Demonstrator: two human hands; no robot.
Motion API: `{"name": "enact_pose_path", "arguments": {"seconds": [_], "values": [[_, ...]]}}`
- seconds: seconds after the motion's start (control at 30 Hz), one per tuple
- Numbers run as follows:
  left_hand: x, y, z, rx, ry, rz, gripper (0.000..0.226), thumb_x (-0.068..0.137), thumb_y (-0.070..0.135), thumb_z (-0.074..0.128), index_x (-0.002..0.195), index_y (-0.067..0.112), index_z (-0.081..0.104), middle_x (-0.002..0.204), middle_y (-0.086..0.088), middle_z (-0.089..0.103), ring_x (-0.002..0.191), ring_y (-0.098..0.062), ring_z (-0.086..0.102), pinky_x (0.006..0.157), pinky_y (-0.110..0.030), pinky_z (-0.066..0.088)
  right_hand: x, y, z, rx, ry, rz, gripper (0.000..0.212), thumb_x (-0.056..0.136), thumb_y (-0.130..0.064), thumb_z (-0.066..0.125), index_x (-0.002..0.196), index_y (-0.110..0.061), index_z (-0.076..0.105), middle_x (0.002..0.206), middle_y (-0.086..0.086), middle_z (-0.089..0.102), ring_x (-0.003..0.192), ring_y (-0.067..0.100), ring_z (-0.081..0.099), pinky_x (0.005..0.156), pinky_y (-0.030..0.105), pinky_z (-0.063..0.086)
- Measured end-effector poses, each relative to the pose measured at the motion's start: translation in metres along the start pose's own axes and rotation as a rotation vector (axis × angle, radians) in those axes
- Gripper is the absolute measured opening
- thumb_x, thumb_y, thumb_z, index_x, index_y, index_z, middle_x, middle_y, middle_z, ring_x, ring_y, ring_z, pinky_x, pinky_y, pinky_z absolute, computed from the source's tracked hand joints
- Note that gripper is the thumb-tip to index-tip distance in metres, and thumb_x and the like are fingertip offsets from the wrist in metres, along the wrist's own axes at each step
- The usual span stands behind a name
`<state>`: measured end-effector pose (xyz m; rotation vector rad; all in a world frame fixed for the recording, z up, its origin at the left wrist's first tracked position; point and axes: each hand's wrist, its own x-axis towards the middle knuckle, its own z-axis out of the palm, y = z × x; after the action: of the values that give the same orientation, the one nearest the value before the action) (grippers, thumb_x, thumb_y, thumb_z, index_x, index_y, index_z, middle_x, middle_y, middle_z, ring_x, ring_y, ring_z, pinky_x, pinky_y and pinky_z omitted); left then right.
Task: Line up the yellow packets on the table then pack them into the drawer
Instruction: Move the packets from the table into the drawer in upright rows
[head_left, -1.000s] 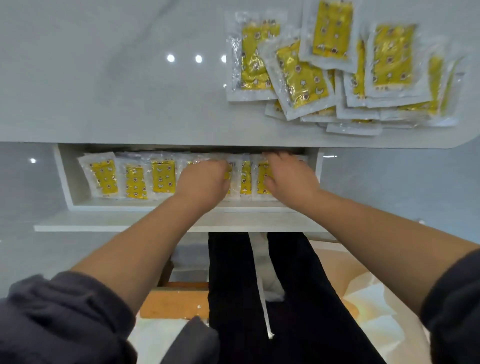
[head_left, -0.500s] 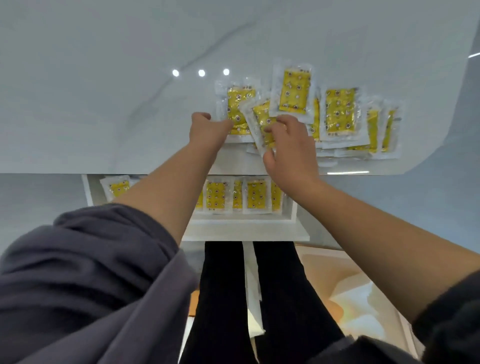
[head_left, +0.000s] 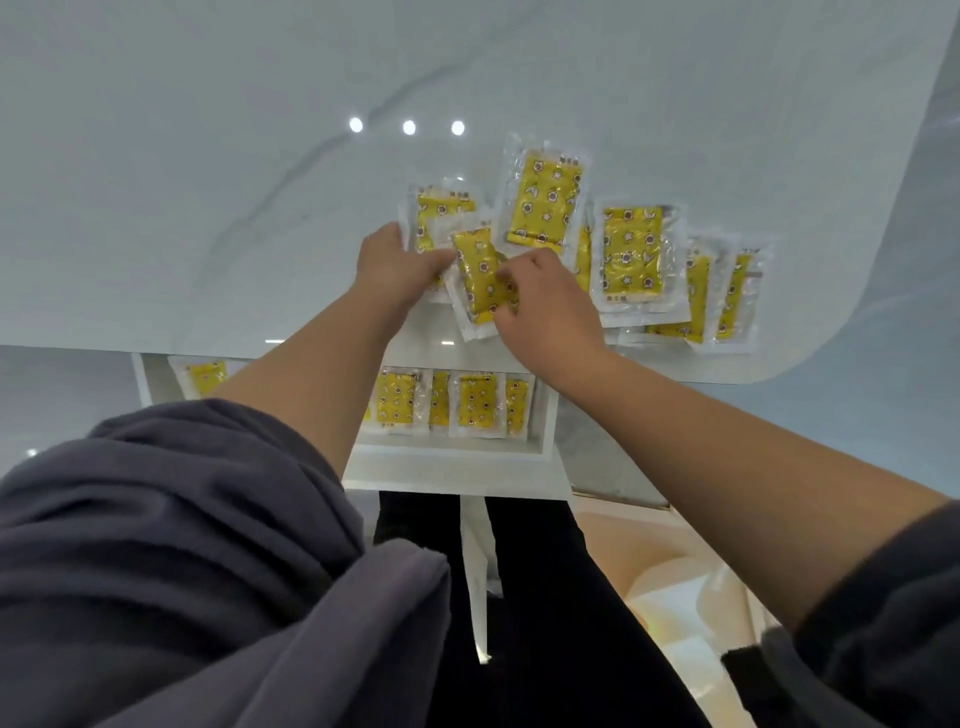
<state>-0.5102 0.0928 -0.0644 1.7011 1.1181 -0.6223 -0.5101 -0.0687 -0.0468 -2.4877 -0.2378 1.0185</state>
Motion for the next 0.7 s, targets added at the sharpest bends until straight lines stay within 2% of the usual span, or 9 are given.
{"name": "enact_pose_path", "arguments": {"seconds": [0.07, 0.13, 0.2, 0.27, 0.33, 0.4, 0.53, 0.7], "values": [[-0.002, -0.002, -0.002, 0.012, 0.026, -0.001, 0.035, 0.082, 0.019, 0.074, 0.069, 0.021, 0.042, 0.070, 0.004, 0.047, 0.061, -0.007, 0.047, 0.054, -0.020, 0.038, 0.004, 0.000, -0.004, -0.044, 0.099, -0.007, 0.034, 0.091, -0.019, 0.053, 0.124, -0.019, 0.056, 0.128, 0.002, 0.048, 0.114, 0.021, 0.048, 0.091, 0.035, 0.044], [-0.002, -0.007, -0.007, 0.011, 0.039, -0.001, 0.033, 0.084, 0.020, 0.072, 0.068, 0.019, 0.043, 0.069, 0.002, 0.049, 0.060, -0.009, 0.047, 0.054, -0.021, 0.039, 0.013, 0.000, -0.008, -0.075, 0.220, -0.003, 0.035, 0.090, -0.020, 0.054, 0.124, -0.019, 0.055, 0.130, 0.003, 0.046, 0.117, 0.022, 0.046, 0.094, 0.036, 0.042], [-0.003, -0.013, -0.014, -0.005, 0.050, -0.002, 0.019, 0.083, 0.024, 0.072, 0.079, 0.012, 0.057, 0.082, -0.008, 0.063, 0.073, -0.020, 0.061, 0.067, -0.031, 0.052, 0.028, 0.000, -0.013, -0.086, 0.207, 0.055, 0.043, 0.091, -0.023, 0.053, 0.134, -0.019, 0.047, 0.144, 0.008, 0.037, 0.129, 0.027, 0.038, 0.104, 0.042, 0.038], [-0.001, -0.018, -0.022, -0.002, 0.066, -0.014, 0.020, 0.084, 0.029, 0.071, 0.087, 0.010, 0.063, 0.093, -0.013, 0.067, 0.083, -0.026, 0.064, 0.078, -0.039, 0.053, 0.044, -0.002, -0.016, -0.112, 0.124, 0.136, 0.047, 0.093, -0.025, 0.050, 0.139, -0.019, 0.042, 0.154, 0.013, 0.024, 0.136, 0.032, 0.031, 0.107, 0.044, 0.033], [0.002, -0.025, -0.027, -0.010, 0.085, -0.022, 0.017, 0.085, 0.030, 0.070, 0.080, 0.018, 0.059, 0.094, -0.012, 0.067, 0.084, -0.024, 0.062, 0.078, -0.039, 0.051, 0.058, -0.005, -0.016, -0.166, 0.112, 0.139, 0.040, 0.094, -0.024, 0.048, 0.133, -0.019, 0.049, 0.153, 0.012, 0.024, 0.131, 0.033, 0.035, 0.102, 0.042, 0.036], [0.005, -0.031, -0.032, -0.022, 0.127, -0.030, 0.018, 0.086, 0.031, 0.069, 0.078, 0.019, 0.056, 0.094, -0.012, 0.066, 0.083, -0.024, 0.061, 0.078, -0.038, 0.052, 0.067, -0.011, -0.014, -0.198, 0.131, 0.084, 0.030, 0.094, -0.023, 0.048, 0.122, -0.021, 0.059, 0.147, 0.008, 0.032, 0.124, 0.030, 0.040, 0.095, 0.039, 0.039], [0.013, -0.043, -0.044, -0.034, 0.222, -0.062, 0.027, 0.087, 0.030, 0.065, 0.071, 0.020, 0.046, 0.076, -0.001, 0.053, 0.071, -0.017, 0.051, 0.067, -0.032, 0.044, 0.082, -0.016, -0.013, -0.187, 0.207, 0.049, 0.016, 0.092, -0.026, 0.059, 0.108, -0.022, 0.063, 0.132, 0.003, 0.041, 0.114, 0.024, 0.043, 0.082, 0.031, 0.035], [0.017, -0.055, -0.054, -0.007, 0.249, -0.081, 0.028, 0.088, 0.030, 0.064, 0.068, 0.022, 0.045, 0.072, 0.004, 0.049, 0.067, -0.014, 0.048, 0.063, -0.027, 0.040, 0.092, -0.019, -0.014, -0.203, 0.263, 0.130, 0.062, 0.079, -0.036, 0.075, 0.130, -0.023, 0.041, 0.129, 0.008, 0.041, 0.113, 0.025, 0.046, 0.092, 0.036, 0.037]]}}
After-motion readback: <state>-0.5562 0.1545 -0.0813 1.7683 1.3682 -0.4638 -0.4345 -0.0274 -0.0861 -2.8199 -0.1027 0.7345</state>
